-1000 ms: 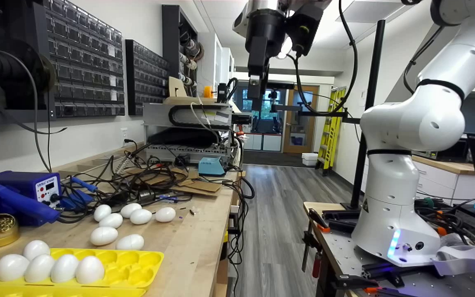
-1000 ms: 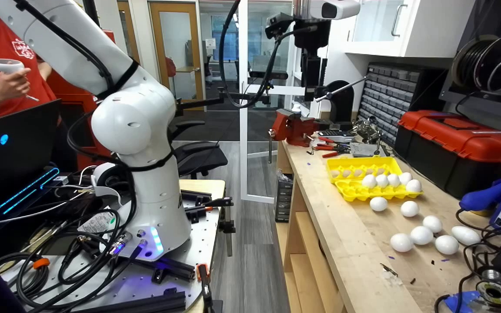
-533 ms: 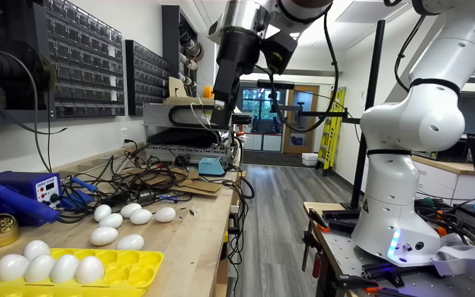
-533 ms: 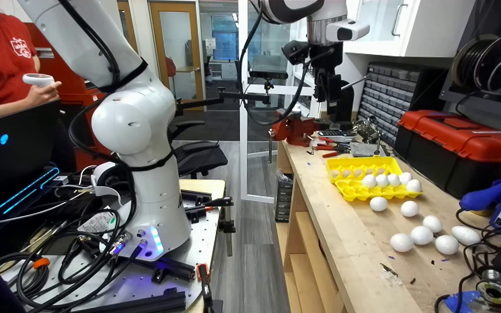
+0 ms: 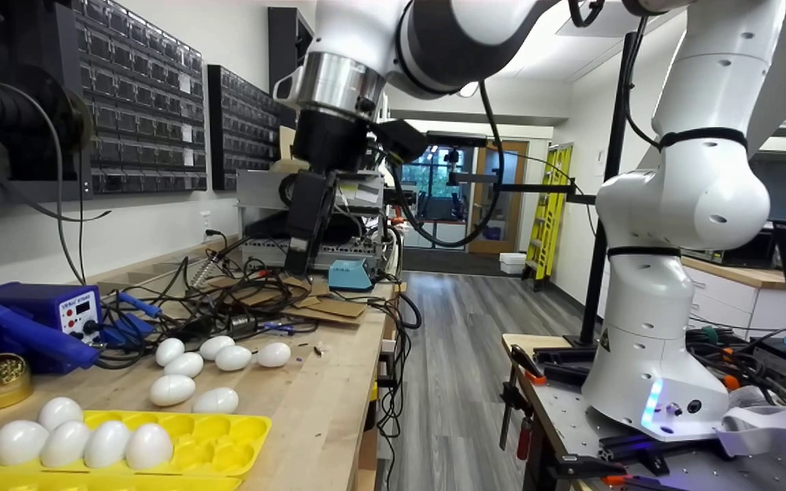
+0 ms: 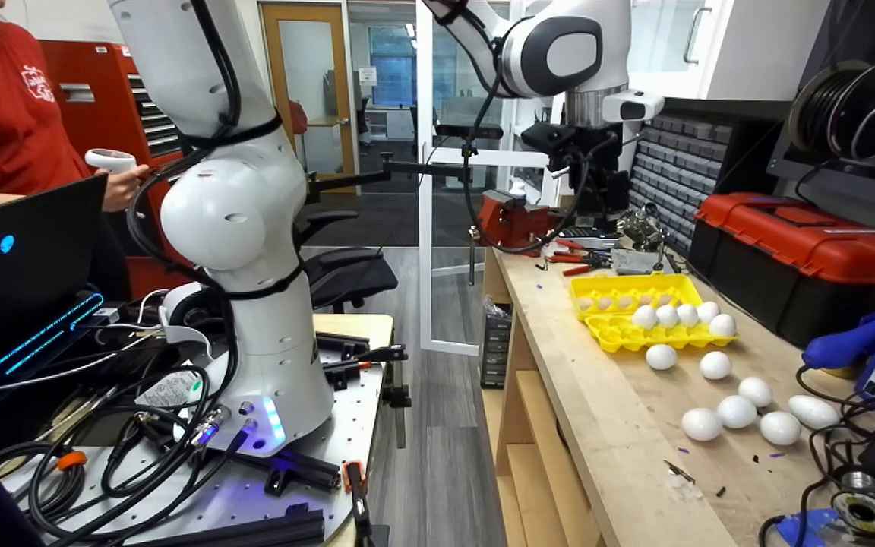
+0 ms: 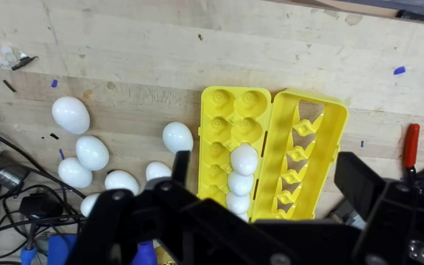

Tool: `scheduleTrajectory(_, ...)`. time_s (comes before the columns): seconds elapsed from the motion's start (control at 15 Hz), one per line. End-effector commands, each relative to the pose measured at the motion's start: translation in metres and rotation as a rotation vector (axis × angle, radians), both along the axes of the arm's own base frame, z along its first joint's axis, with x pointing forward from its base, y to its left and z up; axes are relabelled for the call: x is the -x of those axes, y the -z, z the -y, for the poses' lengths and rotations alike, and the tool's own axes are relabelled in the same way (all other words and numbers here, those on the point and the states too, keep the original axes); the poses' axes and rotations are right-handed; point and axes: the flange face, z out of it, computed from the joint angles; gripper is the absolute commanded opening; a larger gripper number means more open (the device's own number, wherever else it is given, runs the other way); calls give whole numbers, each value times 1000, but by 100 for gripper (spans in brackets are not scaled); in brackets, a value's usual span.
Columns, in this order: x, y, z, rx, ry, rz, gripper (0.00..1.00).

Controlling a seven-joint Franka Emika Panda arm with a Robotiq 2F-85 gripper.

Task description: Remove one egg from the tray and place it on the counter

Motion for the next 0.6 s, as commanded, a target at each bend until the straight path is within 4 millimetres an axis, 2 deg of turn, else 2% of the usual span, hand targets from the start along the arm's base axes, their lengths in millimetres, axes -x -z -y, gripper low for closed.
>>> scheduleTrajectory(0.0,-32,15,-16,38,-17,2,100)
scheduleTrajectory(0.13,-41,18,-20,58,-5,-16,100)
scheduleTrajectory(0.2,-30,20,-12,41,-25,-15,100)
scheduleTrajectory(0.33,-38,24,-16,43,-25,-18,100)
scheduleTrajectory(0.53,-41,23,-18,42,-22,-16,100)
